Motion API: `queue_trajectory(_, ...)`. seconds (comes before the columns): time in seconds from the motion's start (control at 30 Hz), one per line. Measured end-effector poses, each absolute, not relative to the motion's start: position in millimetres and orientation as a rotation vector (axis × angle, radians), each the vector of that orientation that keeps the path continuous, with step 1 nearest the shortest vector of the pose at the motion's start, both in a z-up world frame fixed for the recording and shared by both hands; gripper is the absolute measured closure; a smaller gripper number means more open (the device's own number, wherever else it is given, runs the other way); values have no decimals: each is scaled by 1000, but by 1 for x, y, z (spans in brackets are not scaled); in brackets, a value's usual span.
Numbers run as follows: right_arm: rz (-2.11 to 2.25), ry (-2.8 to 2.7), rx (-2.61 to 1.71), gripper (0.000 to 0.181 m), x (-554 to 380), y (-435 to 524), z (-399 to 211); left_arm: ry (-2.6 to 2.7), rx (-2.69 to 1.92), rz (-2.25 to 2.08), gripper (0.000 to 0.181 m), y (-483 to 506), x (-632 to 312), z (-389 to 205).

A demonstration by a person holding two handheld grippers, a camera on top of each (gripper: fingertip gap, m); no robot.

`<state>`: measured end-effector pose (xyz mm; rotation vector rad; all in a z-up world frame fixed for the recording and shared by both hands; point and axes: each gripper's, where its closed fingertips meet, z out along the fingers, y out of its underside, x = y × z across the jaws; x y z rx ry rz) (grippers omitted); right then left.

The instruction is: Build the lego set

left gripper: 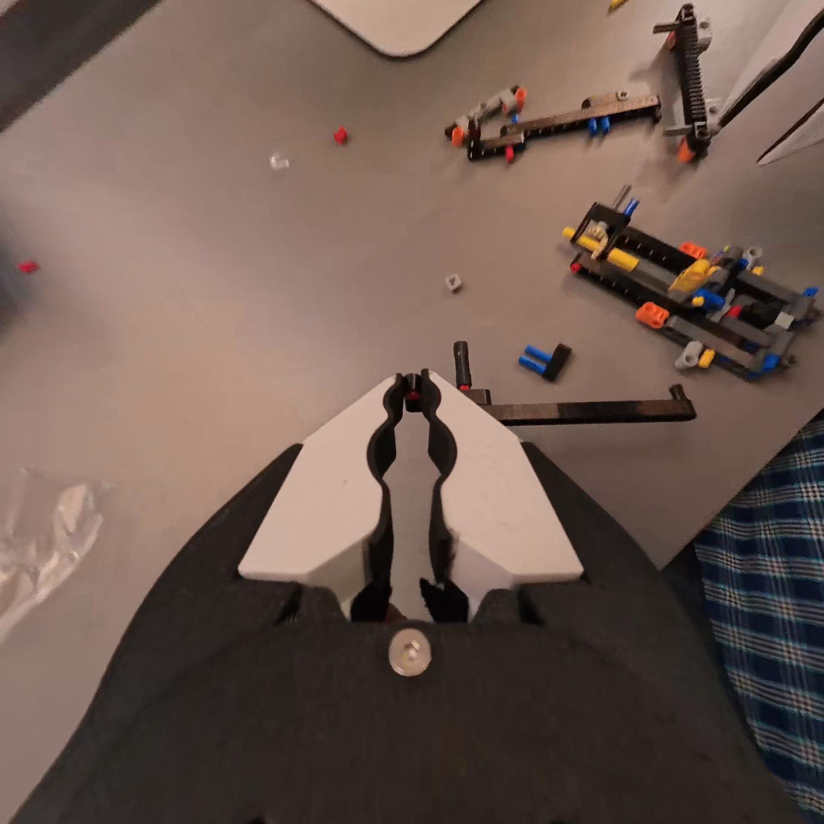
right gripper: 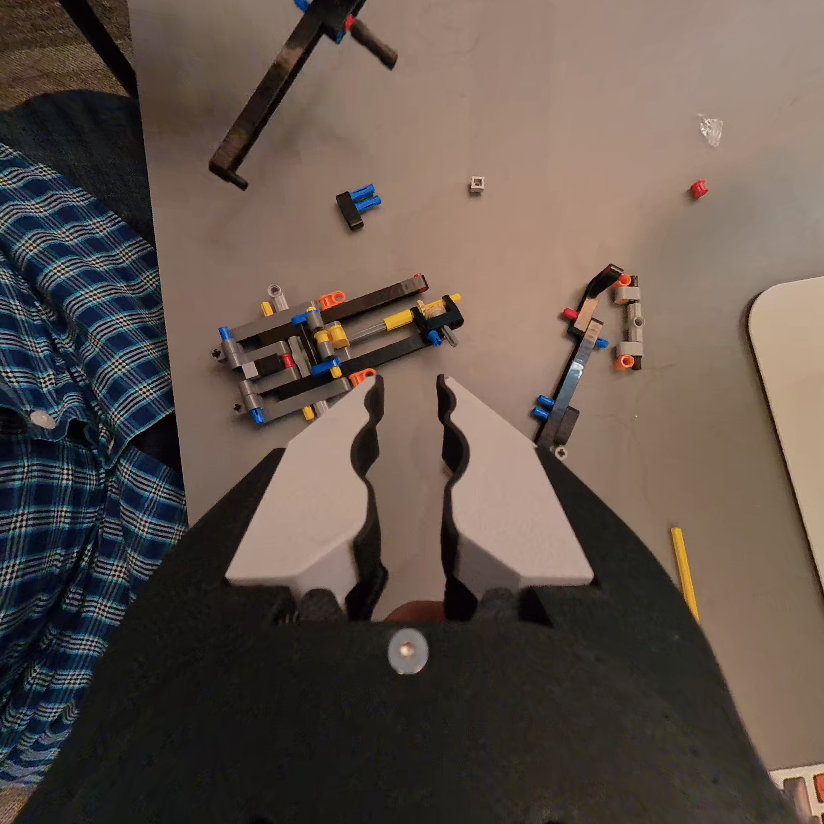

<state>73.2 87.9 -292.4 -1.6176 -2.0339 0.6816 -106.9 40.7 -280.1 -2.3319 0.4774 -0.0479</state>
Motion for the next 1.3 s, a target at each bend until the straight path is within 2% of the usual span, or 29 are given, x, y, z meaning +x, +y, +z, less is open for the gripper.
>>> queue_trajectory(0.17,689,-2021,-1631,160,74,91,-293,699,-2234,-45,176,81,-81,-267)
queue_trajectory(0.47,675,-2017,-1648,160,77,96,-299,1103,-2171,-77,176,132,-46,-286)
queue_trajectory(1.3,681,-2048,-1680,159,77,94,-315,1190,-2112,-193,176,145,-32,-319)
